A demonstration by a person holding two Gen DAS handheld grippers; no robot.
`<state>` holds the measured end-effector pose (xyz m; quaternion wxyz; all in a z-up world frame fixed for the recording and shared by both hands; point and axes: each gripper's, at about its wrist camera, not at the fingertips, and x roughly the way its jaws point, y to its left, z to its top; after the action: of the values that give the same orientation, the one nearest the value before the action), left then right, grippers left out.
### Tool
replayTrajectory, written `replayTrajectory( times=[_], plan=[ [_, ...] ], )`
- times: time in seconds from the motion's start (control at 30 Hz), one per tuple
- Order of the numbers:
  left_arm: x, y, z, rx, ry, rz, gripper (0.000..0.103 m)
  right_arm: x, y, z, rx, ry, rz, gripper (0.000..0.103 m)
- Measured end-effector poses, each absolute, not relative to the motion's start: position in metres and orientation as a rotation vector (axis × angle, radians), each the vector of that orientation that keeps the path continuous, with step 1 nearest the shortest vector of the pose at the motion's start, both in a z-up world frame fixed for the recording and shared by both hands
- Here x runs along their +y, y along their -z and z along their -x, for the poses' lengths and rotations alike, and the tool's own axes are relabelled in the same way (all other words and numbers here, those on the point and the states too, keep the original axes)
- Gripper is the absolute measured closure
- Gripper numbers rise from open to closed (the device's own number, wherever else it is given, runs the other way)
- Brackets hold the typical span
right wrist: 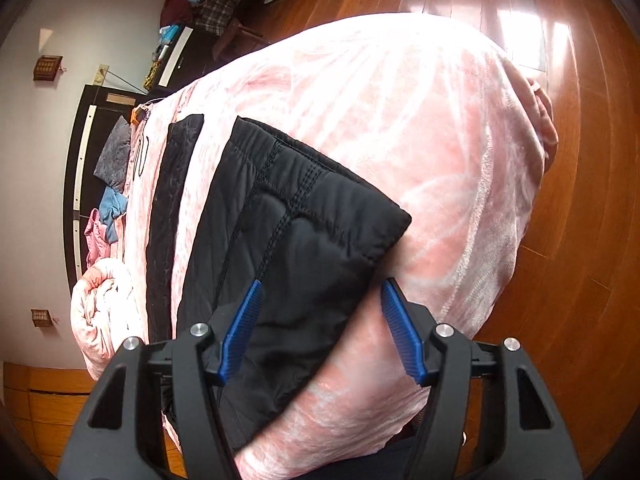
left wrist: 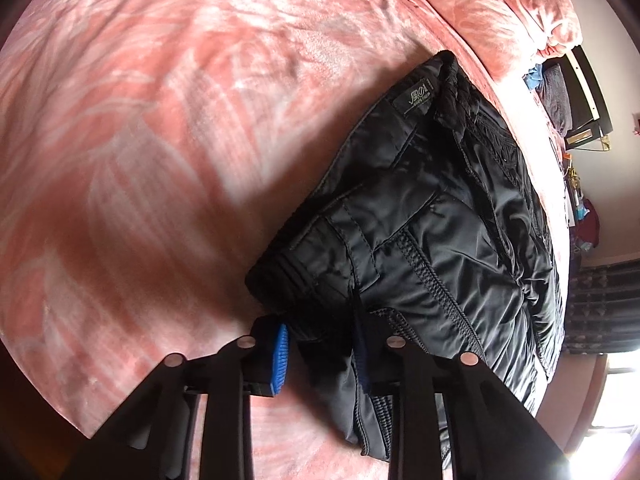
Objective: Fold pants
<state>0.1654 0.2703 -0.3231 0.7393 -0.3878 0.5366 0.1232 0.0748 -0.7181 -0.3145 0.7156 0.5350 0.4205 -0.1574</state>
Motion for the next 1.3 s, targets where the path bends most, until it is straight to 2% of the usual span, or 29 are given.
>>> replayTrajectory(
  times=[0.1,0.2,0.43,0.47,0.5,0.53,0.57,0.6,0.63,0.67,0.73,0.83,0.87,0.9,1.0,1.13,1.3],
  plan=[
    [0.271,0.311,-0.158,1.135,-0.322,0.837,0.082,-0.711,0.309,-0.079,0.905,0.316,-1.168,0.086],
    [0.286,0.3,-0.146,1.081,-0.377,0.868,0.083,-0.694,0.295,-0.087,0.908,0.247,-1.128,0.088],
    [0.3,0.316,-0.138,1.134,-0.395,0.877,0.08,-0.686,0.31,-0.089,1.014,0.283,-1.033,0.088],
    [0.301,0.318,-0.138,1.138,-0.398,0.88,0.077,-0.687,0.311,-0.09,1.025,0.272,-1.021,0.087],
    [0.301,0.319,-0.14,1.149,-0.398,0.878,0.075,-0.686,0.308,-0.092,1.04,0.258,-0.995,0.08],
    [0.301,0.318,-0.143,1.162,-0.391,0.873,0.072,-0.685,0.305,-0.095,1.059,0.246,-0.968,0.059],
    [0.304,0.313,-0.143,1.18,-0.391,0.859,0.069,-0.687,0.298,-0.095,1.073,0.246,-0.943,0.044],
    [0.308,0.306,-0.141,1.19,-0.407,0.827,0.054,-0.69,0.288,-0.091,1.07,0.27,-0.908,0.026],
    [0.312,0.293,-0.139,1.185,-0.455,0.77,0.032,-0.696,0.278,-0.087,1.068,0.294,-0.872,0.025],
    [0.316,0.276,-0.138,1.149,-0.507,0.703,0.022,-0.703,0.268,-0.086,1.068,0.318,-0.85,0.025],
    [0.328,0.249,-0.153,1.111,-0.501,0.609,0.019,-0.717,0.248,-0.091,1.061,0.362,-0.793,0.025],
    [0.339,0.223,-0.206,1.092,-0.352,0.55,0.009,-0.714,0.22,-0.135,1.064,0.284,-0.717,0.024],
    [0.34,0.218,-0.229,1.086,-0.279,0.539,0.006,-0.709,0.215,-0.157,1.07,0.226,-0.726,0.021],
    [0.339,0.215,-0.256,1.087,-0.215,0.523,0.004,-0.704,0.211,-0.179,1.072,0.169,-0.741,0.013],
    [0.335,0.22,-0.329,1.092,-0.118,0.473,0.004,-0.68,0.209,-0.253,1.105,0.074,-0.74,0.012],
    [0.335,0.259,-0.402,1.156,-0.049,0.543,0.004,-0.655,0.215,-0.346,1.142,0.015,-0.703,0.012],
    [0.321,0.307,-0.441,1.234,-0.029,0.528,0.004,-0.64,0.236,-0.437,1.175,-0.018,-0.688,0.012]
  ],
)
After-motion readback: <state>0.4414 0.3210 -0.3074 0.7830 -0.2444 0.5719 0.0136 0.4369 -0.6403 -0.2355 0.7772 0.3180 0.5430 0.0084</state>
